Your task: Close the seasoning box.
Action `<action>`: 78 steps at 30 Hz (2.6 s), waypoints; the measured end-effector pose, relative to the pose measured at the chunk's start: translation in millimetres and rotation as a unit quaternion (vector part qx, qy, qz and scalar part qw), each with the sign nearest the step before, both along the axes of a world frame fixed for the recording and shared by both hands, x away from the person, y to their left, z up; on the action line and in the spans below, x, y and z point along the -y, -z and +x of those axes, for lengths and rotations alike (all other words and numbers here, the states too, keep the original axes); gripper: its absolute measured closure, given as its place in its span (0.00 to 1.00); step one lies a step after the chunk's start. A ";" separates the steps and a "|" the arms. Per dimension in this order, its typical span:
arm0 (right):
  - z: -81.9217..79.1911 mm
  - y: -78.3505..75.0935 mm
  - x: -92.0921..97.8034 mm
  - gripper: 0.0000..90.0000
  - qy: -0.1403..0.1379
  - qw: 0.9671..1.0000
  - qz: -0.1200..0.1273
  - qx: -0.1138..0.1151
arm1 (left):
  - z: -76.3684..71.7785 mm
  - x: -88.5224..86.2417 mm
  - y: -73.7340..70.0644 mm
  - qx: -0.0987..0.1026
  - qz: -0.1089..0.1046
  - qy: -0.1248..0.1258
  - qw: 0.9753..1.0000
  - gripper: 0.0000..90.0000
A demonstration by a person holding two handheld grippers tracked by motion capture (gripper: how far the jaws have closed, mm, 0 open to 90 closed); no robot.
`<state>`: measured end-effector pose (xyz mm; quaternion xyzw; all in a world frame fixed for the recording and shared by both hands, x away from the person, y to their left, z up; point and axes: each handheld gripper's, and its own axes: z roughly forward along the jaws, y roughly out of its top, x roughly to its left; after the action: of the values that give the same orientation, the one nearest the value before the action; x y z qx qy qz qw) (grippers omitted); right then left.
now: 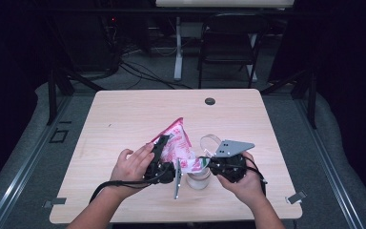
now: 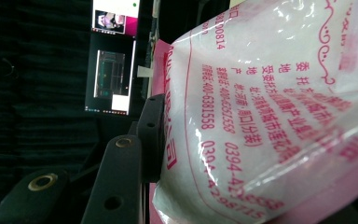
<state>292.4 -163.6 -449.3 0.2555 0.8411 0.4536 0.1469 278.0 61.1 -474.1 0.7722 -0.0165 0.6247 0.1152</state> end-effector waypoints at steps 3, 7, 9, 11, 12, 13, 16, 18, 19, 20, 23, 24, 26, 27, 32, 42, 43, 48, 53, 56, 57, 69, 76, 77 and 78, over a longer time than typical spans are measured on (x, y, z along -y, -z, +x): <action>0.0 -0.1 0.2 1.00 0.000 1.000 0.000 0.000 | -0.4 0.5 -0.5 0.002 0.001 0.000 1.000 0.70; 0.1 -0.2 0.5 1.00 0.000 1.000 0.001 0.000 | -0.5 1.1 -1.4 0.003 0.002 0.000 1.000 0.70; 0.1 -0.2 0.6 1.00 0.001 1.000 0.001 0.000 | -0.5 1.3 -1.1 0.000 -0.001 0.001 1.000 0.70; 0.0 -0.2 0.7 1.00 0.001 1.000 0.001 0.000 | -0.4 1.5 -1.8 0.003 0.001 0.003 1.000 0.70; 0.1 -0.2 0.7 1.00 0.001 1.000 0.001 0.000 | -0.4 1.6 -1.7 0.003 0.001 0.003 1.000 0.70; 0.1 -0.2 0.7 1.00 0.001 1.000 0.001 0.001 | -0.4 1.7 -1.7 0.003 0.001 0.003 1.000 0.70; 0.3 -0.1 0.9 1.00 0.002 1.000 0.002 0.000 | -0.4 1.8 -2.3 0.003 0.001 0.004 1.000 0.70; 0.1 -0.1 0.9 1.00 0.002 1.000 0.001 0.000 | -0.5 2.0 -2.6 0.005 0.002 0.003 1.000 0.70; 0.2 -0.1 1.0 1.00 0.002 1.000 0.001 0.000 | -0.5 2.1 -2.3 0.005 0.000 0.004 1.000 0.70; 0.2 -0.1 1.1 1.00 0.002 1.000 0.001 0.000 | -0.6 2.1 -2.5 0.003 0.001 0.003 1.000 0.70; 0.2 0.0 1.0 1.00 0.002 1.000 0.001 0.000 | -0.6 2.2 -2.5 0.004 0.001 0.003 1.000 0.70; 0.3 0.0 1.0 1.00 0.002 1.000 0.001 0.000 | -0.6 2.2 -2.6 0.004 0.001 0.004 1.000 0.70; 0.3 0.0 1.1 1.00 0.002 1.000 0.001 0.000 | -0.3 2.4 -2.5 0.005 0.000 0.005 1.000 0.70; 0.3 0.0 1.1 1.00 0.003 1.000 0.001 0.000 | -0.3 2.4 -2.4 0.006 0.000 0.006 1.000 0.70; 0.5 0.2 1.1 1.00 0.002 1.000 0.000 0.000 | -0.6 2.8 -2.8 0.007 0.003 0.006 1.000 0.70; 0.4 0.1 1.2 1.00 0.003 1.000 0.000 0.001 | -0.7 3.0 -3.7 0.009 0.002 0.007 1.000 0.70; 0.4 0.1 1.2 1.00 0.003 1.000 0.000 0.000 | -0.7 3.1 -3.6 0.009 0.001 0.007 1.000 0.70; 0.5 0.3 1.1 1.00 0.002 1.000 -0.001 0.000 | -1.0 3.3 -4.2 0.010 0.002 0.007 1.000 0.70; 0.5 0.3 1.1 1.00 0.002 1.000 0.000 0.001 | -1.1 3.3 -4.5 0.010 0.002 0.007 1.000 0.70; 0.5 0.3 1.2 1.00 0.003 1.000 -0.001 0.001 | -1.3 3.5 -4.1 0.011 0.000 0.007 1.000 0.70; 0.5 0.3 1.1 1.00 0.003 1.000 -0.001 0.000 | -1.2 3.5 -4.1 0.010 0.000 0.009 1.000 0.70; 0.7 1.1 0.4 1.00 0.003 1.000 -0.002 0.001 | -1.7 3.7 -3.6 0.010 0.006 0.006 1.000 0.70; 0.8 1.1 0.5 1.00 0.004 1.000 -0.001 0.001 | -1.5 3.9 -3.9 0.011 0.003 0.009 1.000 0.70; 0.8 1.1 0.6 1.00 0.004 1.000 -0.001 0.001 | -1.4 4.0 -4.0 0.012 0.003 0.009 1.000 0.70; 0.8 1.1 0.7 1.00 0.004 1.000 -0.001 0.001 | -1.4 4.2 -4.2 0.012 0.004 0.009 1.000 0.70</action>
<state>293.2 -164.2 -450.4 0.2580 0.8407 0.4521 0.1496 276.5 57.0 -469.9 0.7648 -0.0275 0.6328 0.1181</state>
